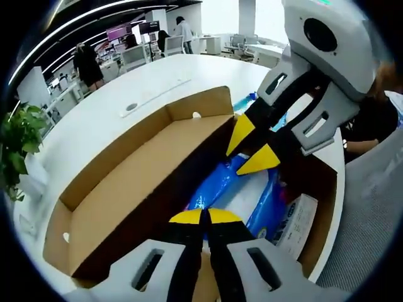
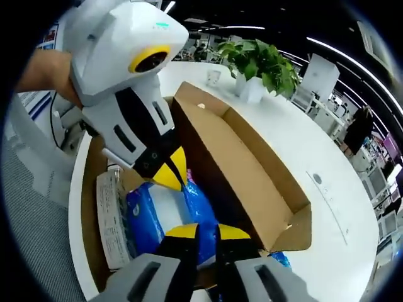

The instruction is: Operate the shoe box by opening the lid, removing the specified soft item, and placing it in the target area until the item is outside and the box remains undamaged.

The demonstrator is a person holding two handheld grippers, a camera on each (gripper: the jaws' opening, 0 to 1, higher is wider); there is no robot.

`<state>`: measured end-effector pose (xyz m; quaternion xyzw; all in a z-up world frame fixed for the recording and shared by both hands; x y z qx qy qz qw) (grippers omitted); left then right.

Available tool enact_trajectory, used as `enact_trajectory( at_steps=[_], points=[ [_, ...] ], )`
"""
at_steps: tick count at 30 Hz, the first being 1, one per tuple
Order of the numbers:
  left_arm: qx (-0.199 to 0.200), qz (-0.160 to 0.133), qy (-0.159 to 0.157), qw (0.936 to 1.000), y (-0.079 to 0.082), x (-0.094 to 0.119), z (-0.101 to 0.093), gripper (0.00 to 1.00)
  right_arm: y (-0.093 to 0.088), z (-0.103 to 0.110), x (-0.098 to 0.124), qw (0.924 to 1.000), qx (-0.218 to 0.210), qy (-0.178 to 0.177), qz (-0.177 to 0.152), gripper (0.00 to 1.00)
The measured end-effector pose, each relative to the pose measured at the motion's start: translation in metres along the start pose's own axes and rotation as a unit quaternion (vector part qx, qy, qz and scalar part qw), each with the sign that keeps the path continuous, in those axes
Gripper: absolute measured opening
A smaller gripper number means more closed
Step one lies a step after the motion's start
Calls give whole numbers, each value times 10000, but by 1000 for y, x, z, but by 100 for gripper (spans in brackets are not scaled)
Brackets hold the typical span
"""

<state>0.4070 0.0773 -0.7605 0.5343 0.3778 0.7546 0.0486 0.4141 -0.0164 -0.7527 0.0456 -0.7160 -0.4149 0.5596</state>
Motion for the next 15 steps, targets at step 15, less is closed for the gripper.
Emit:
enact_trajectory(
  at_steps=[15],
  points=[
    [15, -75, 17, 10000, 1, 5, -2, 0, -6, 5, -4, 9998, -126, 60, 134, 4]
  ],
)
Point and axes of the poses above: the point that each gripper's makers call its tool centre point, and the gripper's own axes: x roughly backward along the fingers, z roughly to its left, y roughly out of its top, the point moved 5 cm from there along x, roughly backward along the fingers, and after that the axes turned 12 degrees about -x, right-handed, at the moved point
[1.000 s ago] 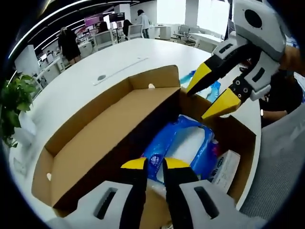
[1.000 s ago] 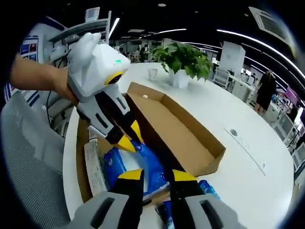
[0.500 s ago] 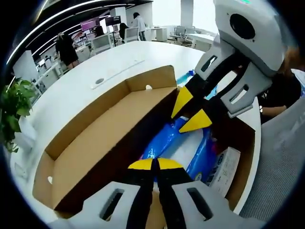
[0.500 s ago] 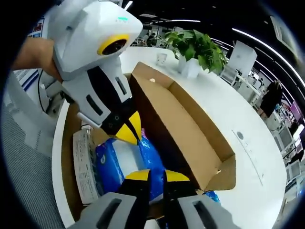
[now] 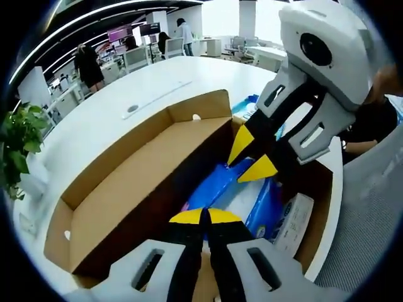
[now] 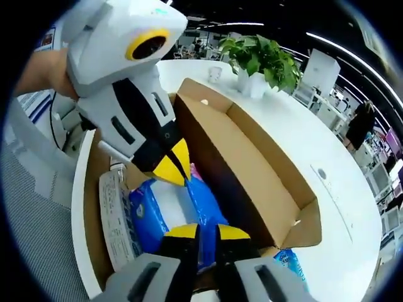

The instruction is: Operate the shoe box by opening the lid, removing the specified soft item, and placing it in the target area until the item is outside and the box remains undamaged.

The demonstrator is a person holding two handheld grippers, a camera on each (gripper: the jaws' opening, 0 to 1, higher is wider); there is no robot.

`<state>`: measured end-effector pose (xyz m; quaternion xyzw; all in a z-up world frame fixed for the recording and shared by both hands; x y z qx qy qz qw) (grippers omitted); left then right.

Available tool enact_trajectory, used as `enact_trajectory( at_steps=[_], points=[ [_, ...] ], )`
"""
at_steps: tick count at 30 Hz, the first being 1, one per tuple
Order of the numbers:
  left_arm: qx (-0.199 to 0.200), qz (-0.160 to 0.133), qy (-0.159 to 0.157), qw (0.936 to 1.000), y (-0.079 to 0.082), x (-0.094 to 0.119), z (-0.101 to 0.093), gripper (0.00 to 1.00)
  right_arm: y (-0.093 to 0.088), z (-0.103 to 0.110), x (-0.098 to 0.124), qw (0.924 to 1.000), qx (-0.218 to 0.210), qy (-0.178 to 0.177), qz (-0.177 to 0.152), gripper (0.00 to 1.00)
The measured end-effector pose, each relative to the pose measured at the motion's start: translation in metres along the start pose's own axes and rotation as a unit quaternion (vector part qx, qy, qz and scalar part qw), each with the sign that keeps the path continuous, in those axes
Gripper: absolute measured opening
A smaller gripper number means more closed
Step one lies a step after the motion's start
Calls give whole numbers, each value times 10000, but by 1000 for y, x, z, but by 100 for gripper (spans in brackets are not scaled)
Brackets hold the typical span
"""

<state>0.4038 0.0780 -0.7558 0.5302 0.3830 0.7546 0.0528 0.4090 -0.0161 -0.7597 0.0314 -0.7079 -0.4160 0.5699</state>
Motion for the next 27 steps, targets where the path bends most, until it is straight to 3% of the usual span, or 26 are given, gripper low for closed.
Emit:
enact_trajectory(
  at_steps=[1, 12, 27],
  points=[
    [17, -29, 7, 10000, 1, 1, 0, 0, -1, -1, 1, 10000, -1, -20, 15, 0],
    [84, -279, 71, 9995, 12, 15, -3, 0, 8, -2, 21, 9996, -62, -45, -274, 0],
    [95, -560, 311, 9979, 33, 44, 7, 0, 35, 2, 51, 9975, 78, -28, -705, 0]
  ],
)
Point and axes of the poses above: the point that each gripper's makers call its tool centre point, and the gripper's own axes: x roughly backward along the fingers, z roughly to its left, y roughly out of its top, the point moved 5 cm from there along x, roughly backward along the fingers, and after that the axes turned 12 degrees about -x, right-handed, at the moved point
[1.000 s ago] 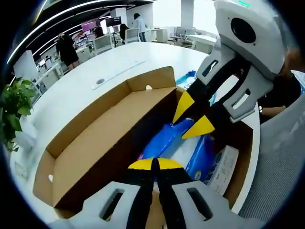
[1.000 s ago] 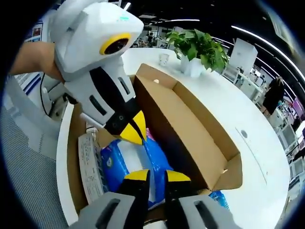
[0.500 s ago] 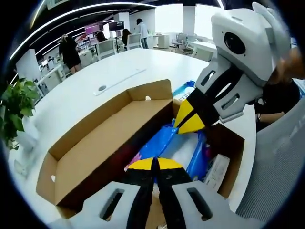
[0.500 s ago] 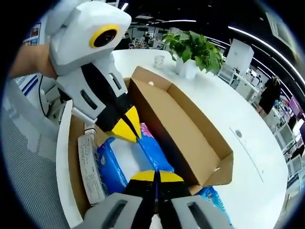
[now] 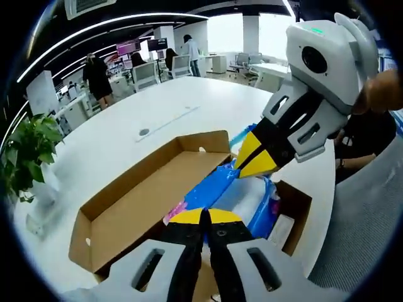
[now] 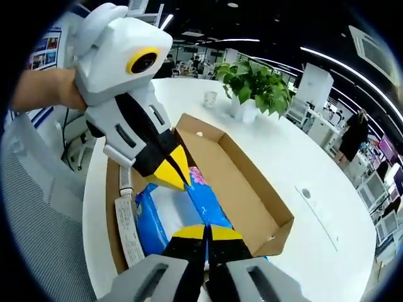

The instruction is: Operate the shoe box by opening the lid, removing the specified soft item, and placing it in the target area until the item is outside and the box remains undamaged.

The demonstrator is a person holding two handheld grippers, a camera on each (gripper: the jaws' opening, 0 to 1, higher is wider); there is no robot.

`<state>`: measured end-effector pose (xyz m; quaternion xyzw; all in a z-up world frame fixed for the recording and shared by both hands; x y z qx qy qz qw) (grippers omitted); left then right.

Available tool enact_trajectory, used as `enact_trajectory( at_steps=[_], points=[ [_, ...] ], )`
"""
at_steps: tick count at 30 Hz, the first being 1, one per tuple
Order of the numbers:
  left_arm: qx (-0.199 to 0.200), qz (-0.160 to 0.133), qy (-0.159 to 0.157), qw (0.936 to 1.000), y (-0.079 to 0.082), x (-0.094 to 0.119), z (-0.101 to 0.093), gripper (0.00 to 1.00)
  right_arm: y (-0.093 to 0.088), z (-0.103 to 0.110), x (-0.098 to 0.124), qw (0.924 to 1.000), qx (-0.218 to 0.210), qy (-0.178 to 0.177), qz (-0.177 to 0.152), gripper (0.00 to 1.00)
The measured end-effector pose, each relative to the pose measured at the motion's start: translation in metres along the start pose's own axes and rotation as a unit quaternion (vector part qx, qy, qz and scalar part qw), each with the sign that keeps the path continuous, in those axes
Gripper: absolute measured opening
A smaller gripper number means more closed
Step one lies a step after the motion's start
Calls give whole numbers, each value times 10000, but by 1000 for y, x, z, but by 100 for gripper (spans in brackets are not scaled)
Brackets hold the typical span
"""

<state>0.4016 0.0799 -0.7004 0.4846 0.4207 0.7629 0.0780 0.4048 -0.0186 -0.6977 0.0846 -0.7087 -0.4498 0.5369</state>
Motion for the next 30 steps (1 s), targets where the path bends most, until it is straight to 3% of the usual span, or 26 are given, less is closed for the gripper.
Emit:
enact_trajectory(
  at_steps=[18, 30],
  points=[
    [62, -158, -83, 9998, 40, 24, -1, 0, 26, -12, 41, 9999, 16, -2, -141, 0],
    [99, -162, -340, 9992, 70, 17, -20, 0, 11, -23, 72, 9997, -154, -136, -88, 0]
  ],
)
Point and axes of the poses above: the point that each gripper's makers call its tool centre point, and the gripper's own axes: x roughly backward along the fingers, z roughly to its left, y roughly out of its top, the point moved 5 cm from there along x, roughly backward along the fingers, and after that the axes turned 12 degrees about -x, right-handed, at the moved point
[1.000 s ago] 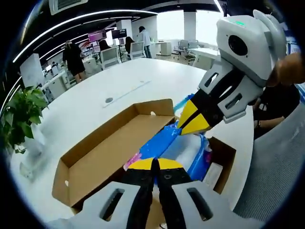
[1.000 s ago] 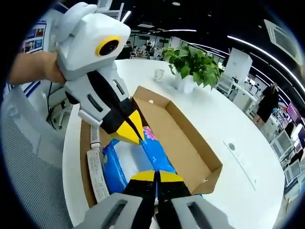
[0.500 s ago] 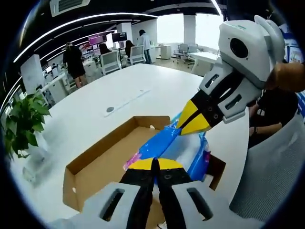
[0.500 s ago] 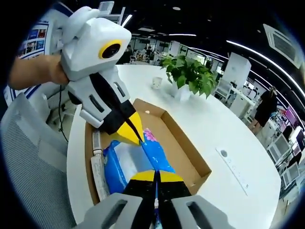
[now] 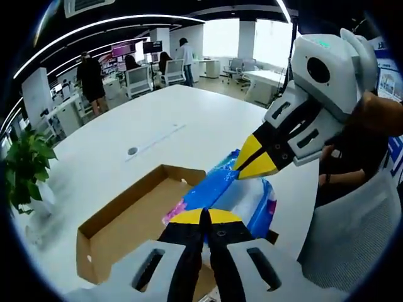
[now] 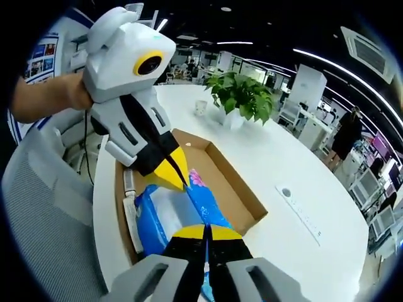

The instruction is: Operate the shoe box by opening the lid, removing the specified soft item, and placing it in the target area until the item is outside and the box remains undamaged.

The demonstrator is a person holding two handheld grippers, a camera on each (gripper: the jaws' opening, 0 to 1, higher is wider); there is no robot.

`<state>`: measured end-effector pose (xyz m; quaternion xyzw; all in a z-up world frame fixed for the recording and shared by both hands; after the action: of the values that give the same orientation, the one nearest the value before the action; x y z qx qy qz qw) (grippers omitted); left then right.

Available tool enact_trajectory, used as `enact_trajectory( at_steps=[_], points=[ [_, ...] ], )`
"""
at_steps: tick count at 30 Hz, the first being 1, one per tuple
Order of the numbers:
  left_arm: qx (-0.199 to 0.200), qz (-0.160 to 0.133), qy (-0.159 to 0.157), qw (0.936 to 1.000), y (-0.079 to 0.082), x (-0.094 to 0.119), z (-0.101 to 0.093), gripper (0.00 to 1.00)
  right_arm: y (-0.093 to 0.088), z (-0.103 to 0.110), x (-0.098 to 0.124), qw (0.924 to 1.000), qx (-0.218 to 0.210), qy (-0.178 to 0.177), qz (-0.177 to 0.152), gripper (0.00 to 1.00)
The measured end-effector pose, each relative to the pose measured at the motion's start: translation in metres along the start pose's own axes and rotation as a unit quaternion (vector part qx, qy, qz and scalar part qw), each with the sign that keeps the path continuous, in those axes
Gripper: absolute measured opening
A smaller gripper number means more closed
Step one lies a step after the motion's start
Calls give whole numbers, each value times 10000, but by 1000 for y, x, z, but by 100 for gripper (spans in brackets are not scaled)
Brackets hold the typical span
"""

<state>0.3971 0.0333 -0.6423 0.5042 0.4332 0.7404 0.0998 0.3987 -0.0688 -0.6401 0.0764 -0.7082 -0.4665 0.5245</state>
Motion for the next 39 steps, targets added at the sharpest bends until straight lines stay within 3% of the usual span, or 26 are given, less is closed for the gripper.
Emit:
enact_trajectory(
  at_steps=[13, 39],
  points=[
    [-76, -144, -193, 9997, 39, -18, -21, 0, -13, -29, 37, 9999, -79, -127, 43, 0],
    [-144, -234, -639, 9976, 88, -80, -56, 0, -61, -89, 75, 9981, -279, -433, 340, 0]
  ],
)
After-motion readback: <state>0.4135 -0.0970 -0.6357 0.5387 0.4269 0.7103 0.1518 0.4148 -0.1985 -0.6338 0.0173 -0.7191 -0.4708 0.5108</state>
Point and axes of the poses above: the point that each gripper's makers call its tool centre point, and the gripper's own axes: x roughly backward along the fingers, z roughly to its left, y roughly out of its top, the point moved 5 cm from there along x, roughly backward along the fingers, and after that the axes turned 12 degrees about -x, right-handed, at the moved point
